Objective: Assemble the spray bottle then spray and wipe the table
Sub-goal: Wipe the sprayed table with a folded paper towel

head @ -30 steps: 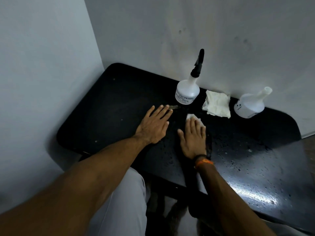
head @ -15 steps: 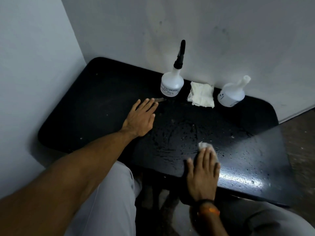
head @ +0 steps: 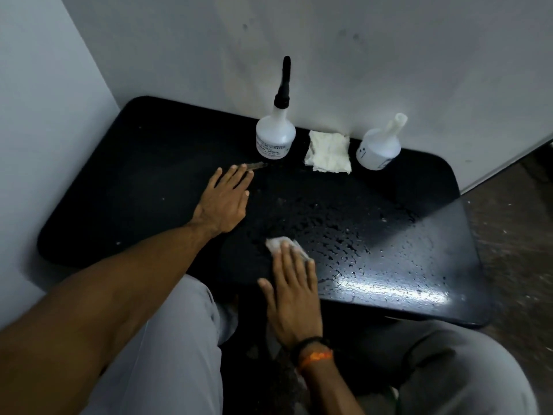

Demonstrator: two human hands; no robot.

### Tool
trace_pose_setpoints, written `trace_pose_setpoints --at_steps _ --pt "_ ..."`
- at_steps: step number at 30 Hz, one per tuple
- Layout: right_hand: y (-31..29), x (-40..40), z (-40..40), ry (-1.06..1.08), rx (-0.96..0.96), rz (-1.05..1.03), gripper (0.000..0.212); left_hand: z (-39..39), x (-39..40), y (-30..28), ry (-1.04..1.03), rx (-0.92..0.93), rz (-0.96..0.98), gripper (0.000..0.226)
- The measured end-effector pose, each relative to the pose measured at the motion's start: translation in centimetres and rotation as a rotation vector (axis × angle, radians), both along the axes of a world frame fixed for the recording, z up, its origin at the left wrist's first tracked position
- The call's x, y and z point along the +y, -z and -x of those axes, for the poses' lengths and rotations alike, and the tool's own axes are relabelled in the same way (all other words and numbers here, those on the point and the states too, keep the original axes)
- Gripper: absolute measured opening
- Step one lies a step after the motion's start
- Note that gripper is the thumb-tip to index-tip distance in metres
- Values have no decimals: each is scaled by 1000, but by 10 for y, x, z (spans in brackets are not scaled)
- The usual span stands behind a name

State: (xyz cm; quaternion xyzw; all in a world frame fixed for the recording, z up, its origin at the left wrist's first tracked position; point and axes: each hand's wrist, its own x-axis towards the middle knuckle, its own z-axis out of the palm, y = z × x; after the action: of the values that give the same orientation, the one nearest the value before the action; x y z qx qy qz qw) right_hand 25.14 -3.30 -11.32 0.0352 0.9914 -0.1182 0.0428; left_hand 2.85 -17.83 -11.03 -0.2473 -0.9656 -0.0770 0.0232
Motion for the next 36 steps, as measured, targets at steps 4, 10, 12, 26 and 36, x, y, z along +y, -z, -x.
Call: trace_pose_setpoints --at_steps 4,10,12,26,36 --pt "-3 73 -18 425 -4 -56 73 -3 2 0 -4 -6 -5 53" --pt "-13 92 48 610 -55 26 80 -8 9 -6 -45 -42 37 54" --pt "-14 67 62 435 -45 6 78 -12 18 -11 -83 -82 58 55" --pt "-8 127 0 845 -12 -2 74 -39 66 -2 139 -62 56 56" --pt "-6 117 95 429 -14 -2 67 -36 68 1 124 -26 -24 54"
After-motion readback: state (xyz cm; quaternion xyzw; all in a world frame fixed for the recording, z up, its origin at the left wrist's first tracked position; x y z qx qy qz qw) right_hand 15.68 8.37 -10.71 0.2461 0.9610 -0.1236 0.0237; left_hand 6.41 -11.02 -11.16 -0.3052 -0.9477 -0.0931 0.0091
